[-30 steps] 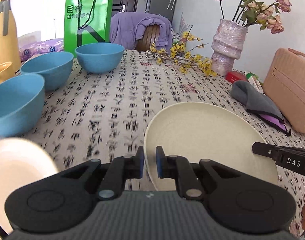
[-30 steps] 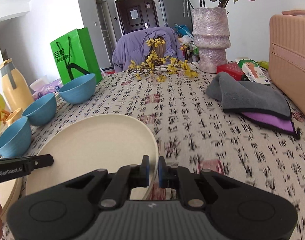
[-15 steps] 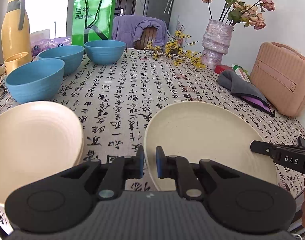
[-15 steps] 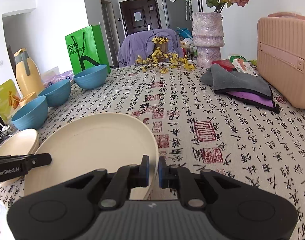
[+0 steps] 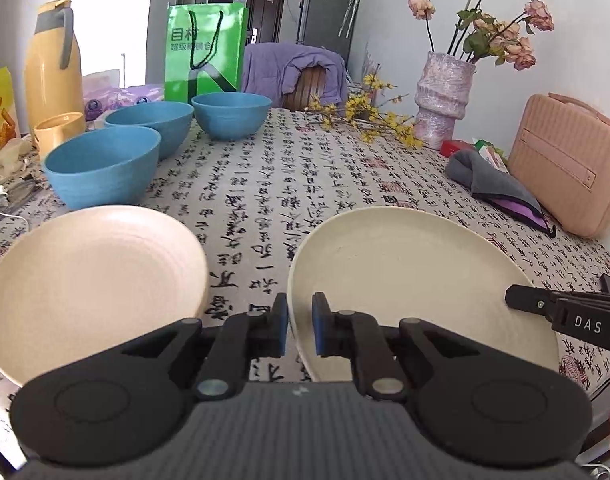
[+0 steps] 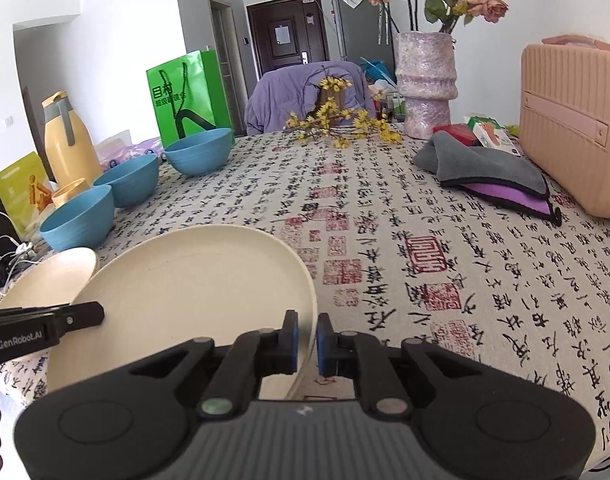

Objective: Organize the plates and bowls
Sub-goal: 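Carry the cream plate with both grippers over the stacked plates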

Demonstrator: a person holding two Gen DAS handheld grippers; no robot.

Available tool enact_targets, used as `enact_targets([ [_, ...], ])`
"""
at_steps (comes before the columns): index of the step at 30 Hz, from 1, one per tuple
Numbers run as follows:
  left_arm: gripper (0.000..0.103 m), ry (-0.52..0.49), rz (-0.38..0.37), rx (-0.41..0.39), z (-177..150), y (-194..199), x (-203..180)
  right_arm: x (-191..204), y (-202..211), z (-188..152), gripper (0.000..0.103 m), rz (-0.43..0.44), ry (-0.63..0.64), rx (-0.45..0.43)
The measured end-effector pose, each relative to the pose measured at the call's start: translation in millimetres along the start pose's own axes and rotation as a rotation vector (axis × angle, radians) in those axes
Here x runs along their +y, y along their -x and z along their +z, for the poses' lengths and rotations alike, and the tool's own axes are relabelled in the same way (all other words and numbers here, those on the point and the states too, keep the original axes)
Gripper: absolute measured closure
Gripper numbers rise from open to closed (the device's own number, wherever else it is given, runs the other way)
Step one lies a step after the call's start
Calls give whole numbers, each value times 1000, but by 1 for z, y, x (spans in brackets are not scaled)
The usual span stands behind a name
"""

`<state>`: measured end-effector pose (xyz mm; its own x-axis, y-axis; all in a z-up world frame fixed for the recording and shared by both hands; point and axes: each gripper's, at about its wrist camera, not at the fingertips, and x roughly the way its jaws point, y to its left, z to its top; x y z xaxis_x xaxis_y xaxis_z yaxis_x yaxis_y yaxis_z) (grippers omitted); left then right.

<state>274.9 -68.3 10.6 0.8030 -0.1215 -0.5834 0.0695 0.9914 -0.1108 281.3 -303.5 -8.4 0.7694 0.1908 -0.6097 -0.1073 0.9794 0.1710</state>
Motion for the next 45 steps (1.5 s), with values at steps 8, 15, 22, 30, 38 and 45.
enact_targets([
  [8,90,18,57,-40,9,20,36,36,-6,14,94,59,30,-13],
  [15,90,46,122,-43,18,24,83,84,-29,21,94,120,60,-1],
  [22,90,72,153,-27,19,19,130,131,-53,24,94,155,89,23],
  [30,91,80,183,-22,21,12,166,169,-75,25,94,168,113,55],
  [38,91,47,241,-39,19,10,190,200,-92,26,93,182,140,79],
  [45,90,-9,243,-65,13,7,196,221,-101,21,91,145,206,69],
])
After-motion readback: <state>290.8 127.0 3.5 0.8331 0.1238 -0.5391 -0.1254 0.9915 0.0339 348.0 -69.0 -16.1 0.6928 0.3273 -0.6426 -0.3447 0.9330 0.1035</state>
